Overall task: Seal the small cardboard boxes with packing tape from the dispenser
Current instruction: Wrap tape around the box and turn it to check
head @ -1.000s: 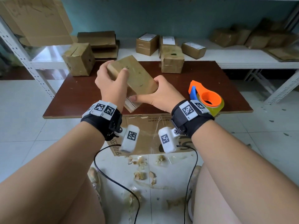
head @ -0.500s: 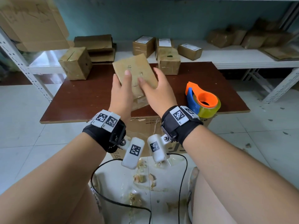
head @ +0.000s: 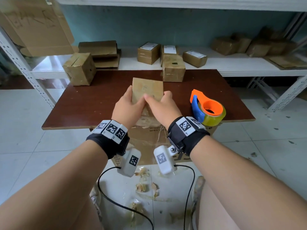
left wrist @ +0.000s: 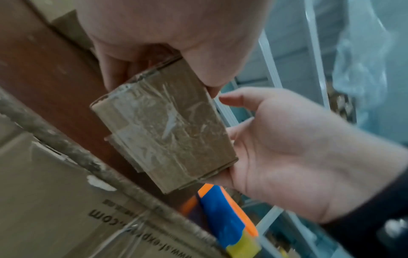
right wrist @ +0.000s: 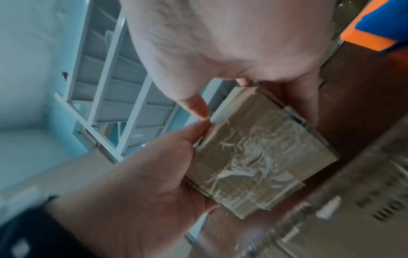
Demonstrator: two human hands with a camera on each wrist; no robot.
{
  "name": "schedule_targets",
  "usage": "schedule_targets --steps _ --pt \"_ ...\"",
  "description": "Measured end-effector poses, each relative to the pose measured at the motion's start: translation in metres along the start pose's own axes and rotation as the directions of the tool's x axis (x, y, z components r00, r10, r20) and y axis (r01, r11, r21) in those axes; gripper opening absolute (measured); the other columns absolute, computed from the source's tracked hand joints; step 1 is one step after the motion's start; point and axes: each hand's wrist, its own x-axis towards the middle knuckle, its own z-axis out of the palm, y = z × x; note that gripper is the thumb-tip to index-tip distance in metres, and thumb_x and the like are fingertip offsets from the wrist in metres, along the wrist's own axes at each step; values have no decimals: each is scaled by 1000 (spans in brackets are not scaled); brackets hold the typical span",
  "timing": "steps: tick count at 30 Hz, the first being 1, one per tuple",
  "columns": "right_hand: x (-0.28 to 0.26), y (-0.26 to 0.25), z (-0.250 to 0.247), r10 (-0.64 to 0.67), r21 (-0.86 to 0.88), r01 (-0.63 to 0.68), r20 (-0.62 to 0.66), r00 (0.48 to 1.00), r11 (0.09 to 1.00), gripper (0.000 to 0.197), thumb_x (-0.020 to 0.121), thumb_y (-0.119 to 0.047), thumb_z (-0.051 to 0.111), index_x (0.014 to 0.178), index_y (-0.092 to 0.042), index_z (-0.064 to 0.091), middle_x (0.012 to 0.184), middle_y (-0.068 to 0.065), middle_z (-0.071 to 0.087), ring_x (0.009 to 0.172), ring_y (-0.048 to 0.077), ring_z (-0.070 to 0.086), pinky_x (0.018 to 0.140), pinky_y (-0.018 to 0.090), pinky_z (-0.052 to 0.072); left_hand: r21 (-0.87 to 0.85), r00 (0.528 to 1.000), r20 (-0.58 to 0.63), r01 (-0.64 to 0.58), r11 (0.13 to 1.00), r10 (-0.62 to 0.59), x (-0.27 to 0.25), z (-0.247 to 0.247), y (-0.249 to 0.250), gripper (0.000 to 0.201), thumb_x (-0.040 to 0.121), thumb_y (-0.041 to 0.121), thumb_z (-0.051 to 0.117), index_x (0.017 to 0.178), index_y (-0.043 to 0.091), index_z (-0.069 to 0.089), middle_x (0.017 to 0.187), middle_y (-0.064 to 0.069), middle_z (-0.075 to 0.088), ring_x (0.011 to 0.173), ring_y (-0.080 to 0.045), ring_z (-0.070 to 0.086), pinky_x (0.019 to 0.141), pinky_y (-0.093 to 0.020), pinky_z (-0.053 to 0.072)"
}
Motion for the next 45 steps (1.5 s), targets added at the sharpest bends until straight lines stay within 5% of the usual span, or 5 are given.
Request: schedule_targets --steps 16,26,35,41,45 --pt "16 -2 -9 -12 407 85 -177 984 910 51 110 -35 55 158 -18 47 157 -6 53 139 7 50 114 24 37 -84 963 -238 -152 985 128 1 -15 3 54 109 57 42 102 18 79 82 1 74 71 -3 57 72 -35 53" --pt "38 16 17 166 523 -175 65 984 834 65 100 -2 61 159 -21 44 145 2 64 125 23 65 110 49 53 -216 939 -45 324 921 -341 28 -5 -13 57 97 71 42 92 18 62 90 -9 65 84 -25 61 84 -38 50" --pt "31 5 -4 197 406 -185 13 980 895 70 103 -45 64 162 -16 39 163 3 43 150 26 40 118 44 34 -212 856 11 508 835 -517 32 -27 -8 90 100 77 37 154 5 50 139 -12 62 127 -37 59 113 -49 45" --pt "42 11 -33 281 453 -188 -146 949 872 37 105 -45 59 129 -16 59 108 -1 62 108 21 51 96 38 38 -417 822 -129 462 783 -554 35 -44 -19 63 106 64 40 127 10 64 108 -2 66 95 -21 62 91 -38 47" --pt "35 10 -16 321 472 -310 59 945 825 75 98 -62 61 155 -15 47 153 5 53 143 29 47 118 48 34 -410 812 36 544 732 -583 25 -32 -18 61 107 64 39 127 12 64 118 -6 70 110 -26 66 99 -42 51"
